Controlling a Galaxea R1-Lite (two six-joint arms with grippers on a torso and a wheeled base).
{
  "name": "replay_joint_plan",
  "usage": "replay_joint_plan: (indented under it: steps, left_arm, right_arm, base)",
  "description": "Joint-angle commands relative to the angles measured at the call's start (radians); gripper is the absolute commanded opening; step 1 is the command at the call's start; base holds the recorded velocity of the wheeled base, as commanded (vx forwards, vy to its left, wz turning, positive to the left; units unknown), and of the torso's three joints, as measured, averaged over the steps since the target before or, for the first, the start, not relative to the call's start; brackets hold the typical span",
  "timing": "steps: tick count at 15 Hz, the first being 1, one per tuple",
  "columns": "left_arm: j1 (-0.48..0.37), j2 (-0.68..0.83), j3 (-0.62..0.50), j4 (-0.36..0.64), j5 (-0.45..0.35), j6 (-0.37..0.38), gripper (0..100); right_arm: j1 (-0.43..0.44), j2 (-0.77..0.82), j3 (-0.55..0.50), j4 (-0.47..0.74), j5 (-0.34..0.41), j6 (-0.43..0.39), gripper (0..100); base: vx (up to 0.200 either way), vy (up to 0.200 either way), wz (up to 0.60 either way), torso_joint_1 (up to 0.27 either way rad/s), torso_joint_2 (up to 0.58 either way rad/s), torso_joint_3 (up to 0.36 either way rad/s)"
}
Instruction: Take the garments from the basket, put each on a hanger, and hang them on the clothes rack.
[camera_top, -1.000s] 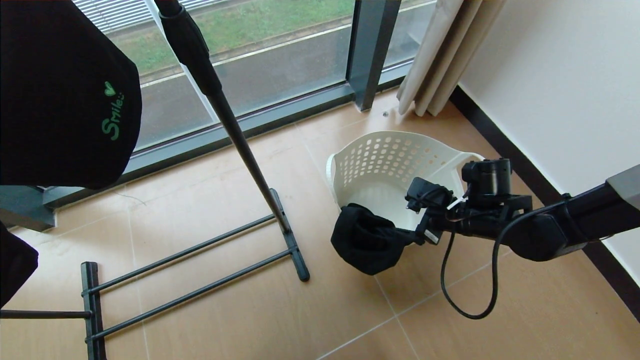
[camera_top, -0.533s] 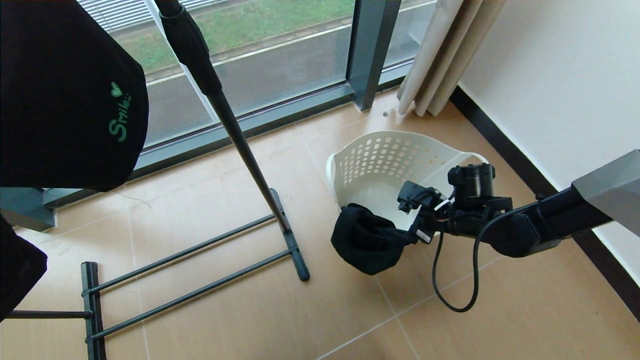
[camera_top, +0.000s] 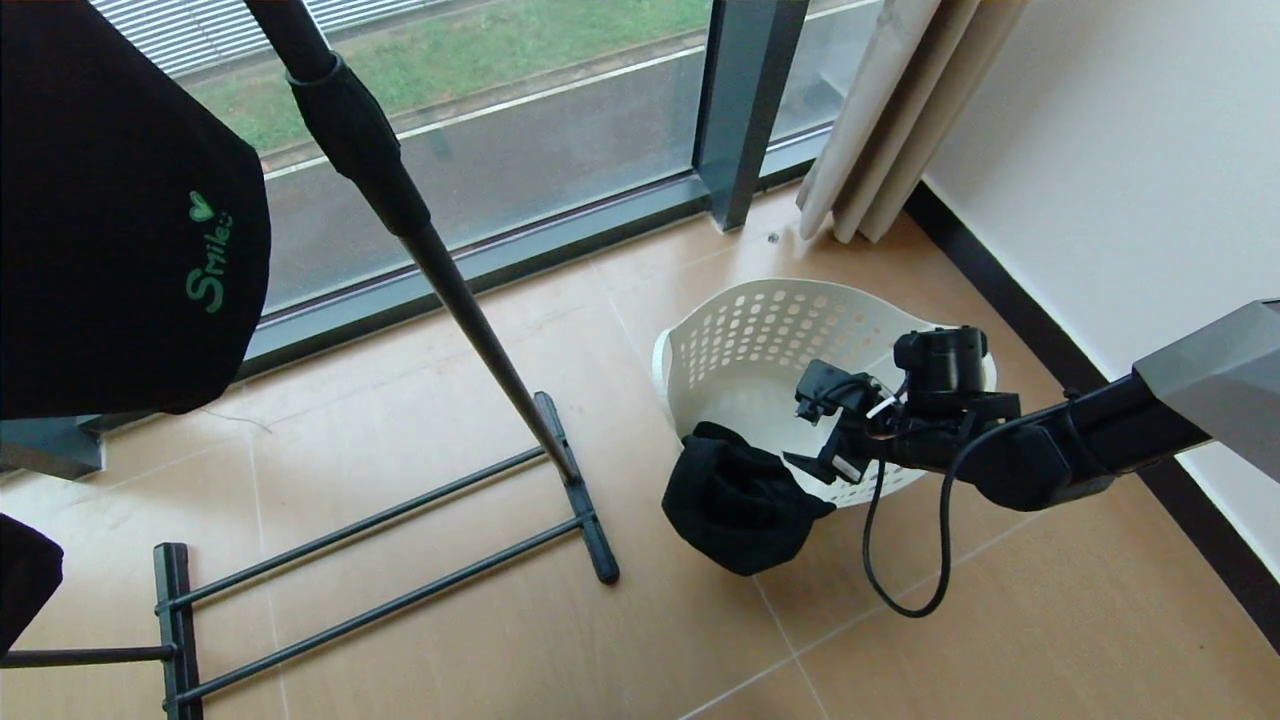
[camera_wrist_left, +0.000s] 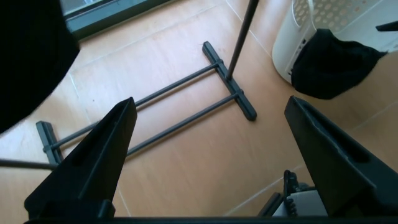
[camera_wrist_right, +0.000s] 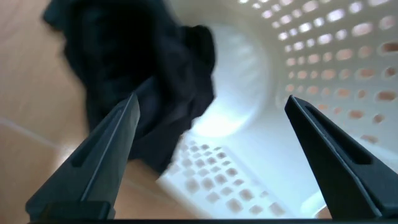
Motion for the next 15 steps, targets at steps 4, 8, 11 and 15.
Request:
replay_joint_plan:
  steps: [4, 8, 11, 15]
  left_arm:
    - [0.001, 0.001, 0.0, 0.0, 0.002, 0.001, 100]
    - [0.001, 0.001, 0.0, 0.0, 0.002, -0.005, 100]
    - [0.001, 0.001, 0.0, 0.0, 0.005, -0.019, 100]
    - [0.001, 0.001, 0.0, 0.0, 0.018, -0.025, 100]
  right_arm:
    - [0.001, 0.037, -0.018, 0.001, -0.013, -0.001, 100]
    - [0.007, 0.04, -0.012, 0.001, -0.013, 0.001, 100]
    - [0.018, 0.053, -0.018, 0.001, -0.013, -0.005, 100]
    - [0.033, 0.116, -0.096, 0.001, -0.013, -0.061, 100]
  base:
    - [0.0, 0.0, 0.0, 0.0, 0.0, 0.0]
    - [0.0, 0.0, 0.0, 0.0, 0.0, 0.0]
    - [0.0, 0.0, 0.0, 0.0, 0.0, 0.0]
    - [0.0, 0.0, 0.0, 0.0, 0.0, 0.0]
